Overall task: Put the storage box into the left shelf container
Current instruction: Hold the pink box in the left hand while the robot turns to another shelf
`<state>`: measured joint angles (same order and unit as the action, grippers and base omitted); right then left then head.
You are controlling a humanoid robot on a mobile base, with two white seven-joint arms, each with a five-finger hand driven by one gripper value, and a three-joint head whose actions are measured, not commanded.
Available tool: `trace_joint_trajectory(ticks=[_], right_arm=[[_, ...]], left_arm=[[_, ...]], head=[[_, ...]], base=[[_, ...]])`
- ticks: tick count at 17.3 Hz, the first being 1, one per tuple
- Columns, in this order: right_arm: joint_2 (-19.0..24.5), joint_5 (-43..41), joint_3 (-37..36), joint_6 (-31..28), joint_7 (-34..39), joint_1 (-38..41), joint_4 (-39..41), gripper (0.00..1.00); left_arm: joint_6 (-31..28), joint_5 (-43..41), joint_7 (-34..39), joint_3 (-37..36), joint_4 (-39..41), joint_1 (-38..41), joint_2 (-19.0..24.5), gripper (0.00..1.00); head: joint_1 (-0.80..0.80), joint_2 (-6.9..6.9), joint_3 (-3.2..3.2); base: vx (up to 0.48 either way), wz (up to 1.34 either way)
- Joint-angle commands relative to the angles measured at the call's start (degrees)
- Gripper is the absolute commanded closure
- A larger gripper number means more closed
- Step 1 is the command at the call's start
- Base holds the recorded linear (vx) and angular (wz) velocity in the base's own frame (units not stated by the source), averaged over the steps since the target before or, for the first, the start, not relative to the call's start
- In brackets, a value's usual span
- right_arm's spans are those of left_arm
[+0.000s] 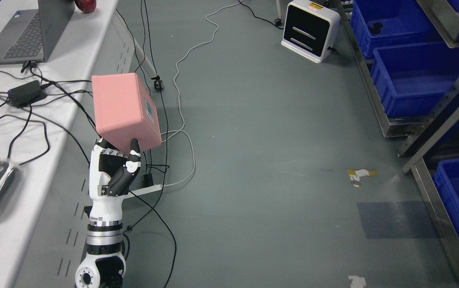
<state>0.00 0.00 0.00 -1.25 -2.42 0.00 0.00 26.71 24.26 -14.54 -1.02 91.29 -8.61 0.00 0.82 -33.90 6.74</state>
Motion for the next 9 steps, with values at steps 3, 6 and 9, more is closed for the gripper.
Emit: trace_joint_trajectory(ticks=[3, 6, 9], right_arm=[[-1.00, 0.09, -0.27, 0.02, -0.04, 0.52, 1.00, 0.00], [-1.00, 0.09, -0.27, 0.02, -0.04, 0.52, 1.00, 0.00], [-1.00, 0.09, -0.27, 0.02, -0.04, 0.52, 1.00, 0.00]], left_arm=[[0.27, 0.00, -1.98, -4.77, -0.32, 2.54, 1.00, 0.96], [0.27, 0.00, -2.51, -6.27, -0.41, 3.25, 1.00, 0.96], [1.24, 0.00, -2.95, -8.11, -1.37, 3.59, 1.00, 0.96]], head=[[0.00, 0.00, 0.00], [0.00, 0.00, 0.00], [0.00, 0.00, 0.00]], base=[[0.555, 0.00], [0.556, 0.07], [0.502, 0.09]])
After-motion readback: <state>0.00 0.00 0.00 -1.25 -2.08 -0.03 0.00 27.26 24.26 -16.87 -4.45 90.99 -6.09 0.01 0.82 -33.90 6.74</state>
